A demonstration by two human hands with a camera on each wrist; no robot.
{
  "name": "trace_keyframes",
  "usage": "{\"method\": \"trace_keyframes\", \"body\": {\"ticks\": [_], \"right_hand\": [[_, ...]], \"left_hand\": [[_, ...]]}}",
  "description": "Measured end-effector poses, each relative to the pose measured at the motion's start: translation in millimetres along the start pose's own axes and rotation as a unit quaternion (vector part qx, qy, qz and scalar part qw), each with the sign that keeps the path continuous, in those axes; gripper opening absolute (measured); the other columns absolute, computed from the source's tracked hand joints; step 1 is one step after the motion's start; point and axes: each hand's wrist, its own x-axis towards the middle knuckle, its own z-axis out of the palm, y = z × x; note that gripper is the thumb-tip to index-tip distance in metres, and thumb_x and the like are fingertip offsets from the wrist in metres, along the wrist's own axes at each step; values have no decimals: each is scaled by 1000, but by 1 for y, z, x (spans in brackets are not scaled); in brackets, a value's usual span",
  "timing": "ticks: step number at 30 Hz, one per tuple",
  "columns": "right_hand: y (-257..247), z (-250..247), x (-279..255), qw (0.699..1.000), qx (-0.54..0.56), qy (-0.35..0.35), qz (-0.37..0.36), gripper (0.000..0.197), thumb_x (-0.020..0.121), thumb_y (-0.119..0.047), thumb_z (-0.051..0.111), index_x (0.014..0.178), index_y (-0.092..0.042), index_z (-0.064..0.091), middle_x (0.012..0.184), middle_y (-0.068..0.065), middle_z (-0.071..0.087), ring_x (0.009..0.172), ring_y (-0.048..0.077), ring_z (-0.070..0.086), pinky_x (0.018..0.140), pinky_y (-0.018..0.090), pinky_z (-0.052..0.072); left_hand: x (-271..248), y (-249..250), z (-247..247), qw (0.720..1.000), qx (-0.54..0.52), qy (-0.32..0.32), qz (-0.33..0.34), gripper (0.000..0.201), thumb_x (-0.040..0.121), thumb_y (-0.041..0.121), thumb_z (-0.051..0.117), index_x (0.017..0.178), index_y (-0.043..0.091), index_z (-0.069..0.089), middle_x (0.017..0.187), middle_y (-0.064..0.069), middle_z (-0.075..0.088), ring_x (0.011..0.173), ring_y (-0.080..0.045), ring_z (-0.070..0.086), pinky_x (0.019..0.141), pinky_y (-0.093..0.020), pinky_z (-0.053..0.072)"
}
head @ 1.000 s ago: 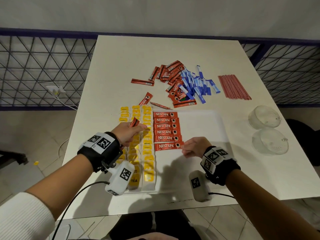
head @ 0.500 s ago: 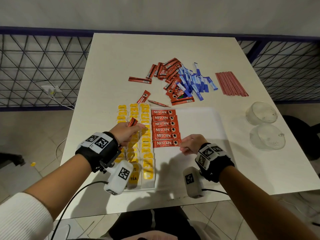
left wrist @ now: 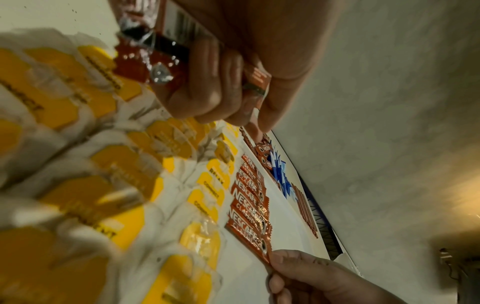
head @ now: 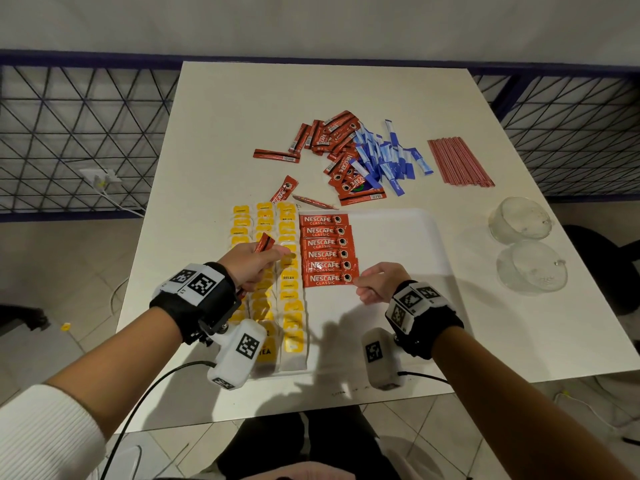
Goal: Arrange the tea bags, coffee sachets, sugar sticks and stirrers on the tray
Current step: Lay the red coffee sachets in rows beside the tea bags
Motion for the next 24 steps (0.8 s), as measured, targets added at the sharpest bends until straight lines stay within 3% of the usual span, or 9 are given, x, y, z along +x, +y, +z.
{"method": "trace_keyframes", "body": {"ticks": [3,5,8,10,13,15,18,21,24], "right_hand": [[-1,-1,-1,1000,22,-19,8,23,88,-2,59,68,-3,47,59,10,48,52,17,42,58,25,42],[0,-2,-1,999,29,-35,13,24,89,-3,57,68,-4,46,57,8,43,50,15,37,54,23,37],[0,-5,-2,999,17,-34,-4,21,89,-7,58,71,-4,50,56,6,46,48,13,41,50,20,39],[-3,-8,-6,999,10,-5,-34,16,88,-9,61,76,-6,51,62,8,54,52,15,49,52,21,46],[-15,-11,-16,994,36,-14,-105,12,86,-12,63,90,-8,53,70,9,58,57,16,52,57,24,49],[-27,-11,-25,985,37,-40,-164,16,85,-16,65,97,-14,55,79,7,61,65,16,56,64,26,51],[-45,-10,-39,965,-14,-72,-252,23,84,-18,65,104,-25,57,87,-4,58,72,8,58,60,15,50],[-55,-7,-43,945,-77,-104,-300,30,82,-16,68,108,-26,60,88,-10,55,75,3,55,70,15,48],[-54,-3,-40,940,-107,-118,-302,12,82,-12,67,93,-18,64,82,-7,57,69,4,53,68,15,44]], "left_hand": [[-1,-1,1,1000,-4,2,-3,25,93,22,55,67,23,54,40,8,30,29,-5,22,31,-14,20],[0,-2,1,1000,-23,-2,-7,12,93,15,52,86,19,61,52,4,35,35,-6,27,33,-15,22],[5,0,2,999,-49,-8,-10,31,91,2,39,112,14,58,63,-1,37,45,-10,33,36,-17,27],[5,2,6,997,-68,-24,-5,39,90,-5,31,120,7,53,67,-2,43,42,-9,40,40,-17,31],[0,6,13,994,-79,-75,5,30,97,-4,31,124,5,43,72,-3,62,44,-4,54,46,-14,45],[-4,9,19,991,-59,-120,9,24,99,2,33,121,4,43,77,-4,69,52,-7,59,53,-16,51],[-10,17,27,985,-5,-171,5,17,101,7,30,104,5,47,87,-12,67,51,-9,62,48,-18,49],[-14,21,36,981,41,-191,8,31,101,10,33,71,9,42,48,2,55,34,-6,47,38,-16,40],[-14,19,39,980,35,-195,13,34,99,12,37,66,12,36,41,5,41,33,-6,36,35,-16,34]]}}
